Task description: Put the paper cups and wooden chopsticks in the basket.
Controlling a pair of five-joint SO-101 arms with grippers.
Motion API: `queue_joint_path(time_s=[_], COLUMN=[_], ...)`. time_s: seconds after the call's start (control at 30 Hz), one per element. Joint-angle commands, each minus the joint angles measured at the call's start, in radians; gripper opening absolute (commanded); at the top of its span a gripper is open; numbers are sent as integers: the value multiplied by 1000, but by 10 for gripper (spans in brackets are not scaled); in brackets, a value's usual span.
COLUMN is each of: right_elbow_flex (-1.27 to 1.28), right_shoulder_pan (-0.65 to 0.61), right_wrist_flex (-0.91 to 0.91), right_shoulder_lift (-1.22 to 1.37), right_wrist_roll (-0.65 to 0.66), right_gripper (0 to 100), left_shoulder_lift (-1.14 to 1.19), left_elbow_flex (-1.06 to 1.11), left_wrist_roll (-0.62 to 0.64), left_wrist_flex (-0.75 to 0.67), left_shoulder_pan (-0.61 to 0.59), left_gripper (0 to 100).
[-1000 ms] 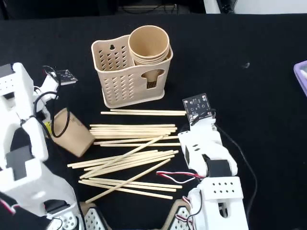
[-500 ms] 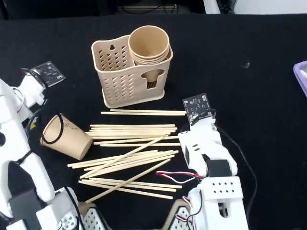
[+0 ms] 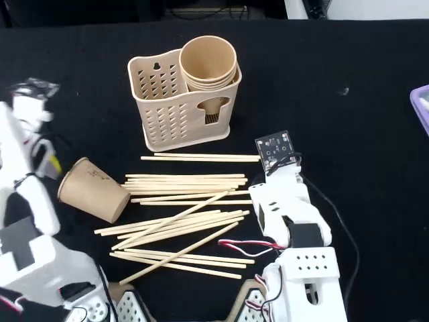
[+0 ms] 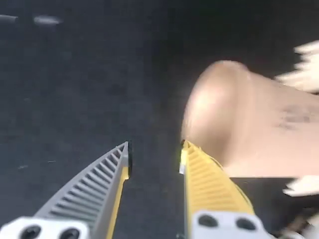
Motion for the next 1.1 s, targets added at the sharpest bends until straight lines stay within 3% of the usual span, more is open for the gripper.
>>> queue_joint_path(time_s=[0.0,0.17,0.63,1.07], right_elbow_flex=[-2,-2,-4,-2], right_shoulder_pan=[5,5,5,5], right_wrist_flex=[-26,-26,-26,-26], right_shoulder_lift=[-22,-22,-24,-21], right_wrist_roll=[2,2,2,2], right_gripper=[177,178,178,178], left_shoulder_lift=[-15,-146,-632,-672], left_elbow_flex=[-30,-67,282,199], left_wrist_roll=[57,83,110,106], left_wrist_flex=[149,310,301,295], left_shoulder_pan=[145,283,585,510], left_gripper=[169,172,194,234])
